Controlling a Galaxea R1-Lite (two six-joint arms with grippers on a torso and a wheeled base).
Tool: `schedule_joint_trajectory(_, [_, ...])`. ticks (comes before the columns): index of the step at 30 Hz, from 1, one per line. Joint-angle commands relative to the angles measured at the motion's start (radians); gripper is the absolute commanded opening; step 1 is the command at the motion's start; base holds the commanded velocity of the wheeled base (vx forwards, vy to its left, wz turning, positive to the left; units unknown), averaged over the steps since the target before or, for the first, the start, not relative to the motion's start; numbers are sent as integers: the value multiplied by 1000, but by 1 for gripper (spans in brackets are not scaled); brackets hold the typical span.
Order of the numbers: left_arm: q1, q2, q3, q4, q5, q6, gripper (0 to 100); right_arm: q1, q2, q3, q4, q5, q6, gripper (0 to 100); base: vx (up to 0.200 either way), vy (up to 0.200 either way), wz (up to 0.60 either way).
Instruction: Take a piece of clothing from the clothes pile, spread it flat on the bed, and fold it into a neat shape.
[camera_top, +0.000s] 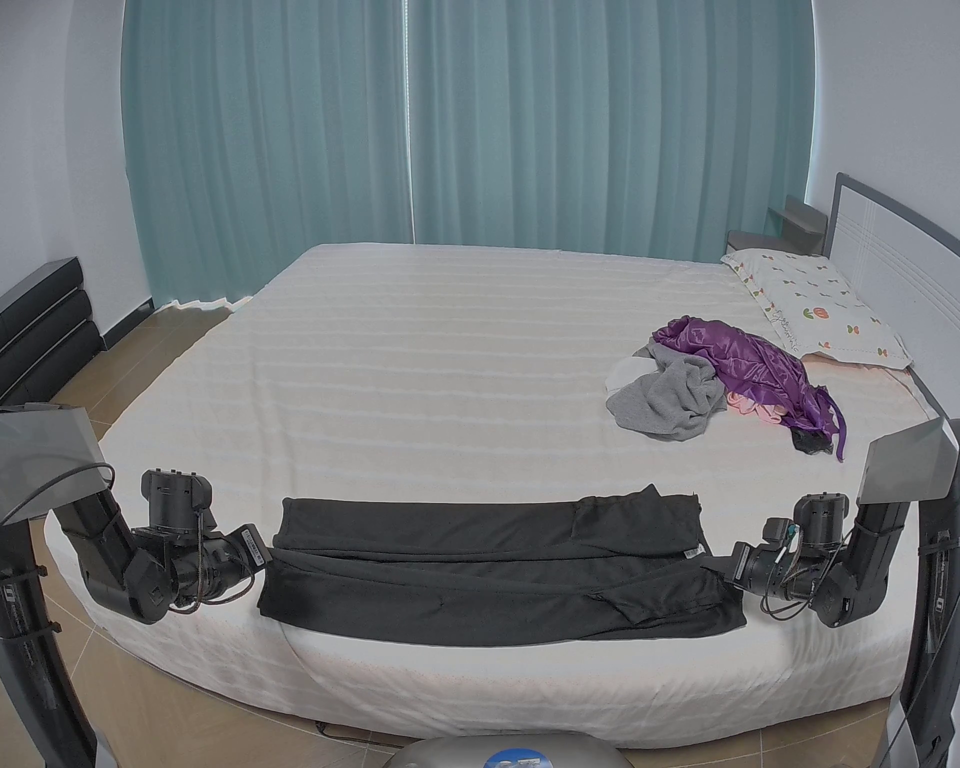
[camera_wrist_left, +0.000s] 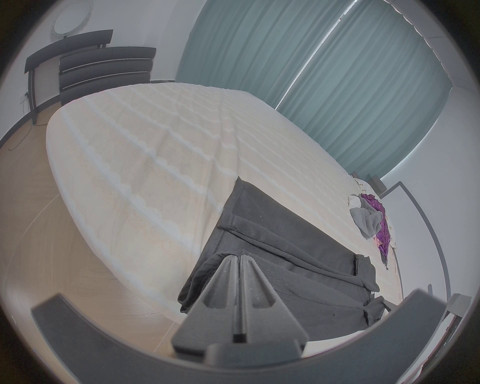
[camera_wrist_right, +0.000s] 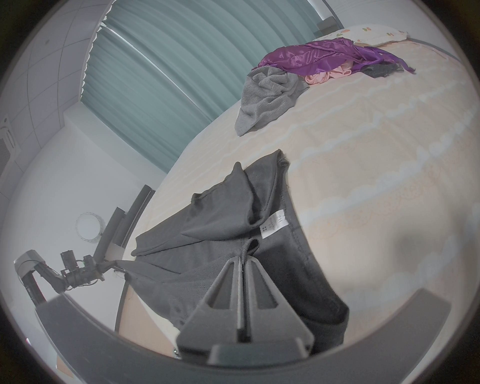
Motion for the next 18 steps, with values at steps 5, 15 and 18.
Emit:
schedule_joint_trajectory(5, [15, -9, 0, 13, 0, -1, 0, -9, -56, 54, -63, 21, 33, 0, 0, 0, 0])
schedule_joint_trajectory(15, [23, -13, -39, 50, -1, -1, 0, -15, -114, 78, -105, 19, 65, 0, 0, 0, 0])
schedule_joint_trajectory(18, [35, -38, -28, 48, -1, -1, 0, -15, -139, 124, -112, 21, 65, 0, 0, 0, 0])
